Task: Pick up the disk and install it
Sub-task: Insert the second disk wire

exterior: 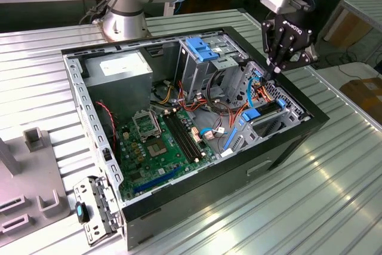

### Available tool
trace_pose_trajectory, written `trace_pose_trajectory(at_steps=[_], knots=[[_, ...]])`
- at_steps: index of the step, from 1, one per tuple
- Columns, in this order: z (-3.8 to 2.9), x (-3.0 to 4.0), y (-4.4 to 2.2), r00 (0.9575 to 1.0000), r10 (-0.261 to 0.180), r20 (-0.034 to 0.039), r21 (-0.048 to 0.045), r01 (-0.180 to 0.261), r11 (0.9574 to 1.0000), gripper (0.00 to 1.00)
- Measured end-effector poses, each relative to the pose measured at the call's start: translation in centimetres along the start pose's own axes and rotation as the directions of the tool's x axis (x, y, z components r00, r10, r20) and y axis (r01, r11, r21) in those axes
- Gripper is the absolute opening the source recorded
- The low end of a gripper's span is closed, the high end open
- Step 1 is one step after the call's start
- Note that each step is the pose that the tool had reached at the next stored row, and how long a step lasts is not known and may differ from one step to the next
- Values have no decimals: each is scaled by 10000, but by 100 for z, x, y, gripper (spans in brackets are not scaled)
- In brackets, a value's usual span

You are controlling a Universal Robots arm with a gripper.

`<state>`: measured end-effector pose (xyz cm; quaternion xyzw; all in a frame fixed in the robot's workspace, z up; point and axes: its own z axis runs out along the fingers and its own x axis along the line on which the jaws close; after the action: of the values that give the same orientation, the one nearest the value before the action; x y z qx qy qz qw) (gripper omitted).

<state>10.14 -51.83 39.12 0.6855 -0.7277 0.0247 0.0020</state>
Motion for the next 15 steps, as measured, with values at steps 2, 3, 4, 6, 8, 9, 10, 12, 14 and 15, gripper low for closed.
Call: trace_pose_trajectory(at_steps=[2,3,4,6,8,9,10,12,14,15], knots=[[-5,-4,-3,10000,2,-12,0,-2,10000,11],[-5,-9,-5,10000,3,-18,0,-3,10000,17],[-6,-16,-7,10000,5,-28,0,-5,10000,24],[-7,-66,-6,10000,21,-90,0,-21,10000,29],[2,-133,-2,9992,17,-391,-9,-17,10000,36],[19,-138,-4,9988,80,-490,-17,-81,10000,36],[21,-139,-12,9985,155,-528,-18,-156,9999,36],[20,-141,-16,9975,433,-553,-25,-435,9991,36],[24,-202,-10,9974,455,-555,-32,-458,9989,36],[33,-246,-6,9974,456,-559,-40,-459,9989,36]])
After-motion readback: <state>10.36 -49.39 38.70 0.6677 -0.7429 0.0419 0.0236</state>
